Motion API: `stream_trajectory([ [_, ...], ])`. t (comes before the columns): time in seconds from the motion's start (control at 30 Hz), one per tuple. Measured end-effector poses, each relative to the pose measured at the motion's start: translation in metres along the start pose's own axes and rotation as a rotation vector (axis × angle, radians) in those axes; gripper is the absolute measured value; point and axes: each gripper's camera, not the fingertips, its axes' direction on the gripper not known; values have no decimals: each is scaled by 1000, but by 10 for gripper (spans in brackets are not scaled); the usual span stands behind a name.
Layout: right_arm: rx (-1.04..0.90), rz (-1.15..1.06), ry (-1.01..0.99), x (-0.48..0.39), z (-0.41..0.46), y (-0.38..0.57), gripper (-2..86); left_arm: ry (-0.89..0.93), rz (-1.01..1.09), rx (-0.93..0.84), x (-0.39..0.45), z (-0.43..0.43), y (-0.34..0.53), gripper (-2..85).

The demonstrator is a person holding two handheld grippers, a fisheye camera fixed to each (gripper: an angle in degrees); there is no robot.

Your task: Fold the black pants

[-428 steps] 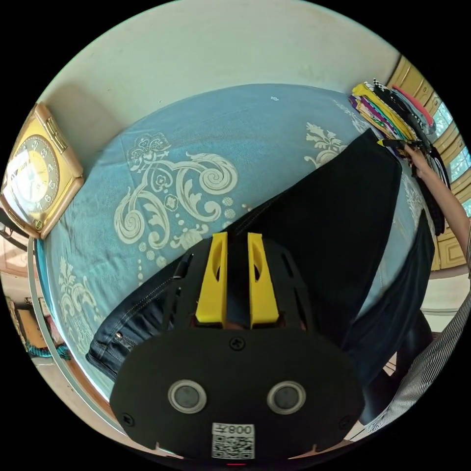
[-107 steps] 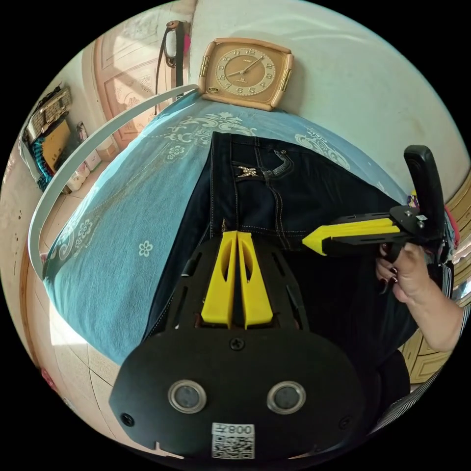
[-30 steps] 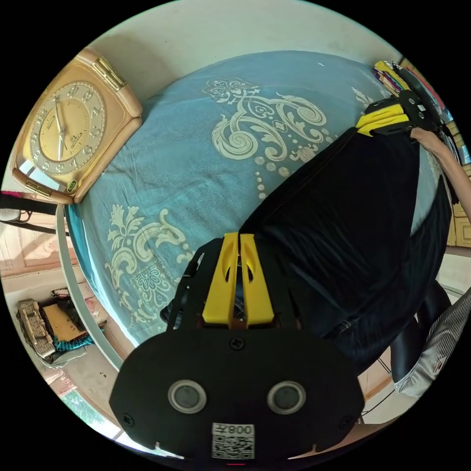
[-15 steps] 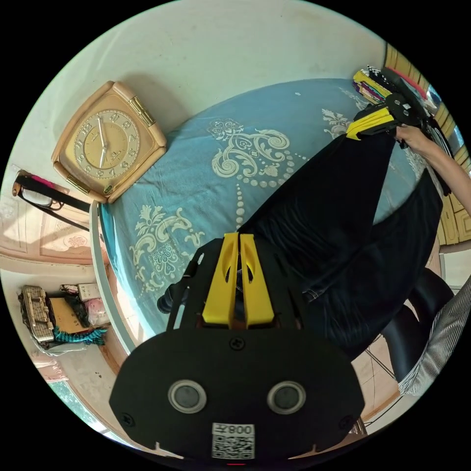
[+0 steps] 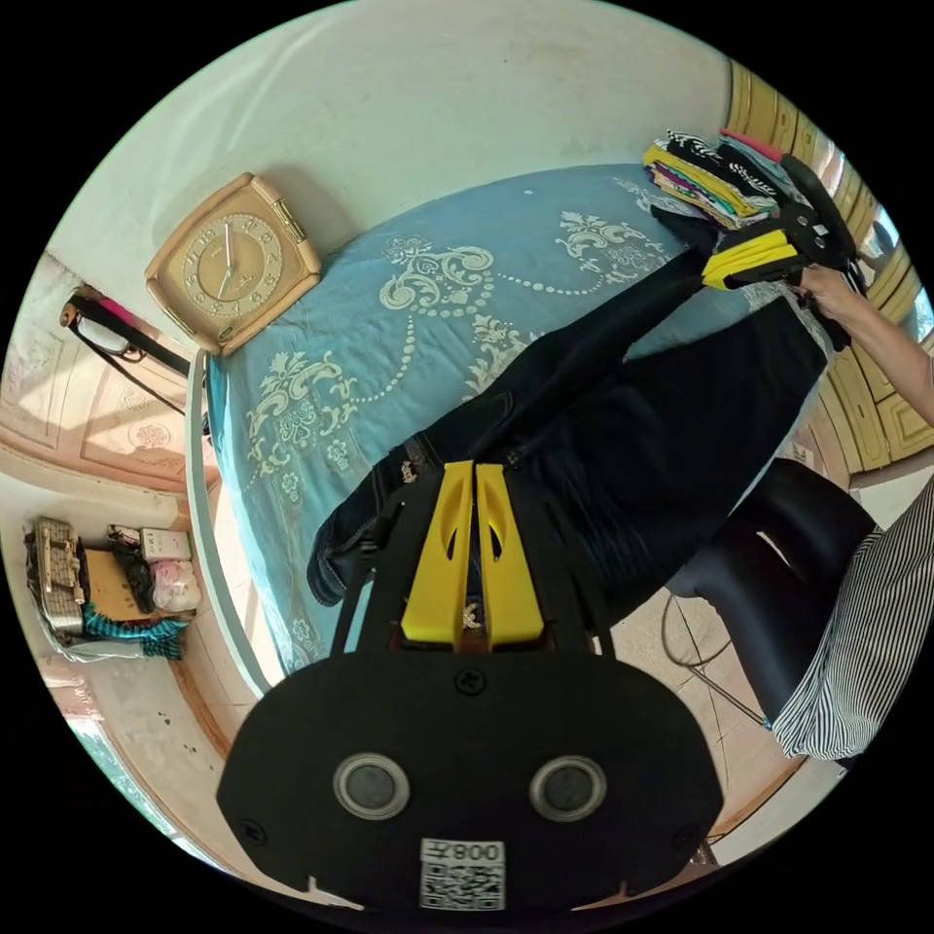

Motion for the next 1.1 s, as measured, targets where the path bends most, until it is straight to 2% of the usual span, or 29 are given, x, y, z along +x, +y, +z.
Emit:
stream_trajectory([
  [0.43,-132,-68,-84,-131,17,77,4,104,-182,-30,-19,-48,159,3],
  [0.63,-178,-57,-87,-163,34,93,4,135,-271,-17,-34,-62,206,3],
  [1.1,-214,-12,-164,-205,66,117,4,178,-323,10,-69,-119,279,4],
])
